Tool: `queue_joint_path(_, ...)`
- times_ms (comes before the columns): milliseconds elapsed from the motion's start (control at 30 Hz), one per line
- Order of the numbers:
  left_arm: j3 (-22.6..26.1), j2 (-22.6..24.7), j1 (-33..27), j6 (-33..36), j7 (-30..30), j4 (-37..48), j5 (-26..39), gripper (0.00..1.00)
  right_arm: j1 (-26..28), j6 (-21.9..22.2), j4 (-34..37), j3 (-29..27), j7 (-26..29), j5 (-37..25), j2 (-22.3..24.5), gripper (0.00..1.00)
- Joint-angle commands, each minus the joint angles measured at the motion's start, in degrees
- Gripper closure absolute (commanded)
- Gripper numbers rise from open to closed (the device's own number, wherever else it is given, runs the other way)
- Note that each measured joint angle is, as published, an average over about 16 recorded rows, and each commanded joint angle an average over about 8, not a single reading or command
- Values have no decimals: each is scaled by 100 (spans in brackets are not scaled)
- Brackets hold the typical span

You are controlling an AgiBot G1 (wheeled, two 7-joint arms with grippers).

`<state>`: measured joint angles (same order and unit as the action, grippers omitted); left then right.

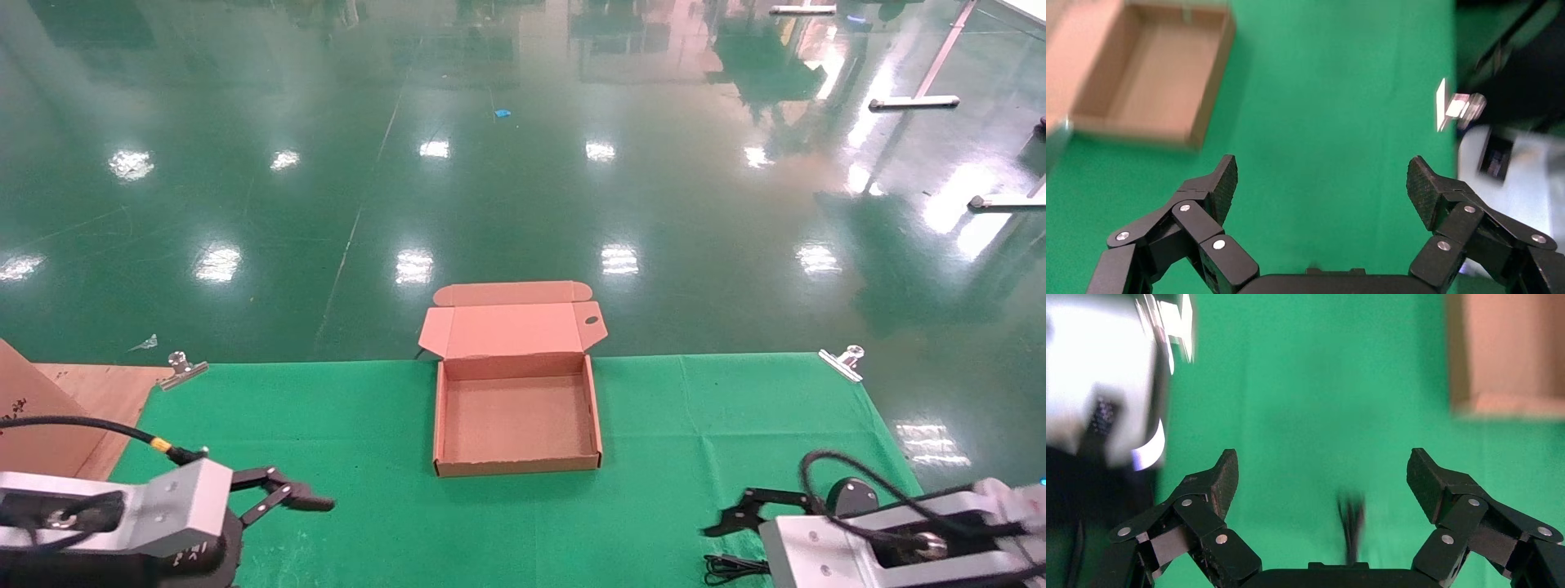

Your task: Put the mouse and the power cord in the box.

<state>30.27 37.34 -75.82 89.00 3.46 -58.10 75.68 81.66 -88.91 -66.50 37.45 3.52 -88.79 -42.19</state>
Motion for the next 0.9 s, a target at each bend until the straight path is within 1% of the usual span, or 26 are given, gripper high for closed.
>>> queue_joint_path(33,213,71,-198,30,-193,324,469,0,266,7,159,328,-168,-661,-174,0)
queue_joint_path(133,506,242,-477,-22,-473,829,1084,0,460,166,621,626,-467,-1295,-494,0)
queue_joint_path(200,675,388,-627,-76,-635,1150,1422,0,528,309,994,761,-689,-1574,-707,0)
queue_joint_path(300,920,637,-784,-211,-861,1589,1901,0,574,568,1638,894,-1067,-1830,-1017,0)
queue_joint_path(433,1212,992,-888,-490,-1092,2116,2463,0,629,945,2590,994,-1624,-2009,-1406,0)
queue_joint_path(533,1346,1222,-914,-706,-1218,2500,2722,0,696,1204,3294,1023,-2036,-2060,-1663,0)
queue_joint_path(700,1436,1501,-974,-970,-1417,3092,2899,0,813,1616,4314,1014,-2624,-2062,-2022,0)
queue_joint_path(900,1506,1723,-1070,-1148,-1684,3650,3023,0,895,2039,5191,951,-3141,-1982,-2334,0)
